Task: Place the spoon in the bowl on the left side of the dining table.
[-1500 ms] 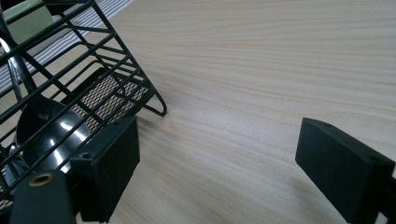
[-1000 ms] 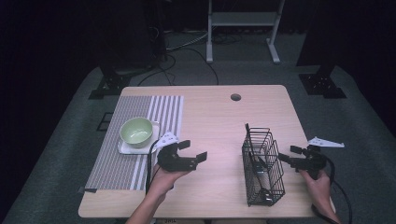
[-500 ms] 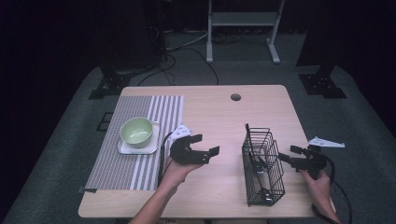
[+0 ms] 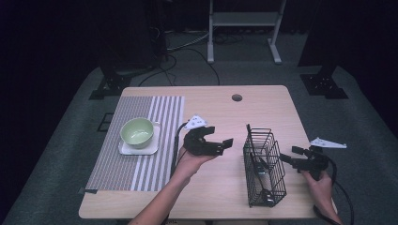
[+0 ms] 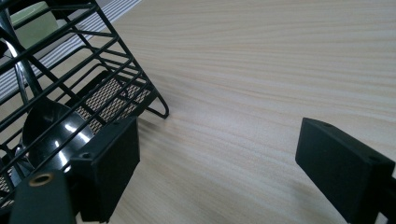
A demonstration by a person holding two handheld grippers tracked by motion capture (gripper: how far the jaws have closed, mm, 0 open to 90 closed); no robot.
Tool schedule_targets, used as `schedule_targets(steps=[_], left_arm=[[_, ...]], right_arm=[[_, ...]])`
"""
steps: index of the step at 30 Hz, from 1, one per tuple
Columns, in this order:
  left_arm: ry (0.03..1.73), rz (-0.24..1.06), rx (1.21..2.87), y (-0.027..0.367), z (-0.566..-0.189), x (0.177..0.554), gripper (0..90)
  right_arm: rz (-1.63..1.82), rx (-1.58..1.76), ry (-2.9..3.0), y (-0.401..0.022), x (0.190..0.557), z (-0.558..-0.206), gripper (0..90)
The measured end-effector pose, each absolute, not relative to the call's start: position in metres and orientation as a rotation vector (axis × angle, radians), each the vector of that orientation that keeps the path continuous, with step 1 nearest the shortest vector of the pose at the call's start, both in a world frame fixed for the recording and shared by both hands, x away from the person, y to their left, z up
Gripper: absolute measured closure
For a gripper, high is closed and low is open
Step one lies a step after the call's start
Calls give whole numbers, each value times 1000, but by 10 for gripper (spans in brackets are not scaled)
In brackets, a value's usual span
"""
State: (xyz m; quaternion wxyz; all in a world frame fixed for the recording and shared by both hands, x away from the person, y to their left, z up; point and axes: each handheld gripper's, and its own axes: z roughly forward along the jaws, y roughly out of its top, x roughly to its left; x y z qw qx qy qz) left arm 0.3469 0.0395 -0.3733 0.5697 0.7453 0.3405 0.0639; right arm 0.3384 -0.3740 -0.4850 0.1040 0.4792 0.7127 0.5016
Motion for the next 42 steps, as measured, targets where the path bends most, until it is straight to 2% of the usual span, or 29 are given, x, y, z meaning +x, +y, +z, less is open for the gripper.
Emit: schedule_targets(steps=[28, 29, 30, 36, 39, 40, 42], left_arm=[[782, 82, 1722, 5, -364, 370, 145], [780, 74, 1725, 4, -364, 371, 163], [772, 62, 1729, 2, -364, 371, 219], [780, 46, 1731, -7, -363, 376, 237], [791, 37, 1723, -10, -363, 379, 291], [793, 29, 1716, -11, -363, 380, 339], [809, 26, 1713, -12, -363, 383, 343]], right_arm=[[1492, 1409, 2099, -375, 338, -485, 127], [1493, 1409, 2099, -375, 338, -485, 127], [1496, 1410, 2097, -375, 338, -485, 127], [1497, 1407, 2097, -375, 338, -485, 127], [1499, 1408, 2095, -375, 338, -485, 127], [1502, 1407, 2095, -375, 338, -485, 127], [1502, 1405, 2095, -375, 338, -485, 127]])
